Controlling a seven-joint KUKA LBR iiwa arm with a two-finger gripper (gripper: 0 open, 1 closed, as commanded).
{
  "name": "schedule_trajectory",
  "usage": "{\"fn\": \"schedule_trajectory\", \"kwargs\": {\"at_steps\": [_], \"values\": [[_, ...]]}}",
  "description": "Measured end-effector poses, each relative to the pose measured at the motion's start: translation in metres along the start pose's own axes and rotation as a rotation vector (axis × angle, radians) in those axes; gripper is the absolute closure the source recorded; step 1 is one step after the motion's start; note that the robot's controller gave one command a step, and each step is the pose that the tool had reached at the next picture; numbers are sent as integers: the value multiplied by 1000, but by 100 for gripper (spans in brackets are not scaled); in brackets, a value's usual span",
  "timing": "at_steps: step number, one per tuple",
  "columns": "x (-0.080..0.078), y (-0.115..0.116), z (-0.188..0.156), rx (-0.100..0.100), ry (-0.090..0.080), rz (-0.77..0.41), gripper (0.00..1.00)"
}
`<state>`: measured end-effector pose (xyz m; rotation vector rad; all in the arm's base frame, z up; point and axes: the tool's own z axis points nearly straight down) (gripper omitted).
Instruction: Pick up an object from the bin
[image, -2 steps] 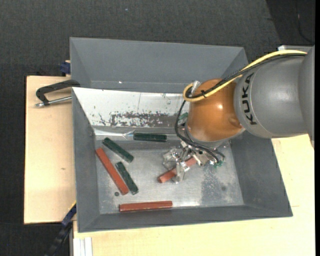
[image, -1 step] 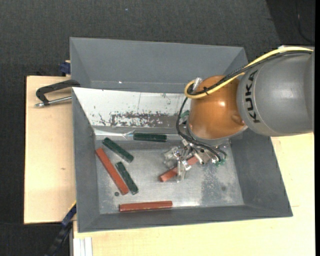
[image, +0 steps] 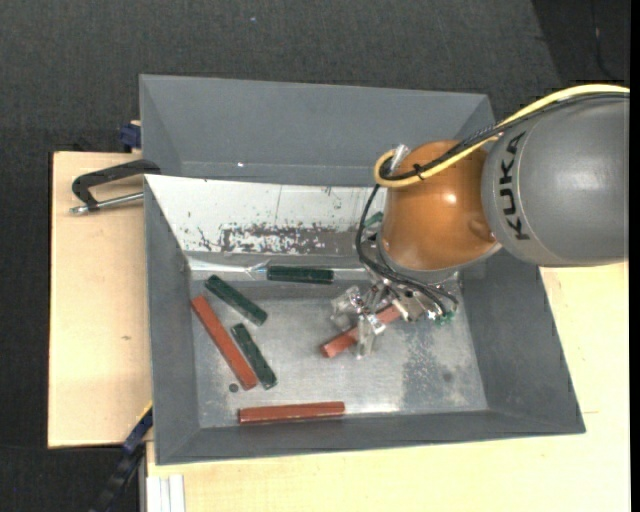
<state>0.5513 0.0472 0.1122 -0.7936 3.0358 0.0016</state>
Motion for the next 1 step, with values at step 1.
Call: {"fn": "schedule_trajectory", "kwargs": {"at_steps": [1], "values": [[-1,0,-10,2,-5,0,100]]}}
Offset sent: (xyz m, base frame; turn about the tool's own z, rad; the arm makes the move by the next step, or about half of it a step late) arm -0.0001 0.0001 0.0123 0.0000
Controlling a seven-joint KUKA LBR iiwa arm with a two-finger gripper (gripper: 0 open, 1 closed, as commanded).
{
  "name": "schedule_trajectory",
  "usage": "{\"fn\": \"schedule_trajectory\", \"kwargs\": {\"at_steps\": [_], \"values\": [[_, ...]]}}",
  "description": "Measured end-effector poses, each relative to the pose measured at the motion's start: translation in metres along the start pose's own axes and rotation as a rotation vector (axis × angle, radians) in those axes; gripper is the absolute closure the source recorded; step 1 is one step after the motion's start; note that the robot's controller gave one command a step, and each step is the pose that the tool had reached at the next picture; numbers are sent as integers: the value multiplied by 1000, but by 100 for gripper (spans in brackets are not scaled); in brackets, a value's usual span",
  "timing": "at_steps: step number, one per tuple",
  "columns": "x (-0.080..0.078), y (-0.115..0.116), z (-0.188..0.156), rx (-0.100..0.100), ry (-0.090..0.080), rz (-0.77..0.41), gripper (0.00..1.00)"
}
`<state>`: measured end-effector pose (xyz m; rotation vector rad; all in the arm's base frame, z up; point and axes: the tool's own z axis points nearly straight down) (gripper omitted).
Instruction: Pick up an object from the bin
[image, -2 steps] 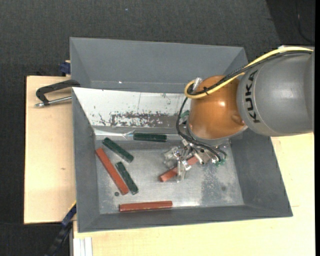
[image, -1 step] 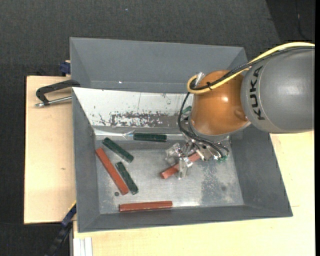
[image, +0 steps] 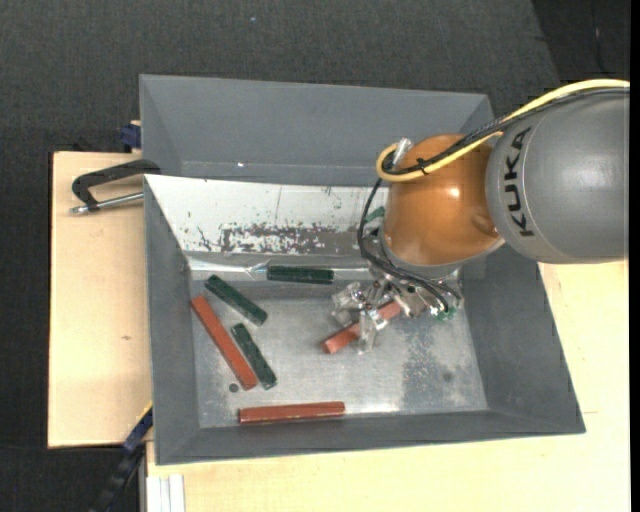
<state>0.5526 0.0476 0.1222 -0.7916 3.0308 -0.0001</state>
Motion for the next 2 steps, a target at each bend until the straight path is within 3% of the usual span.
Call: {"fn": "schedule_trajectory", "kwargs": {"at_steps": [2], "values": [[1,1,-10,-3,7,0,100]]}}
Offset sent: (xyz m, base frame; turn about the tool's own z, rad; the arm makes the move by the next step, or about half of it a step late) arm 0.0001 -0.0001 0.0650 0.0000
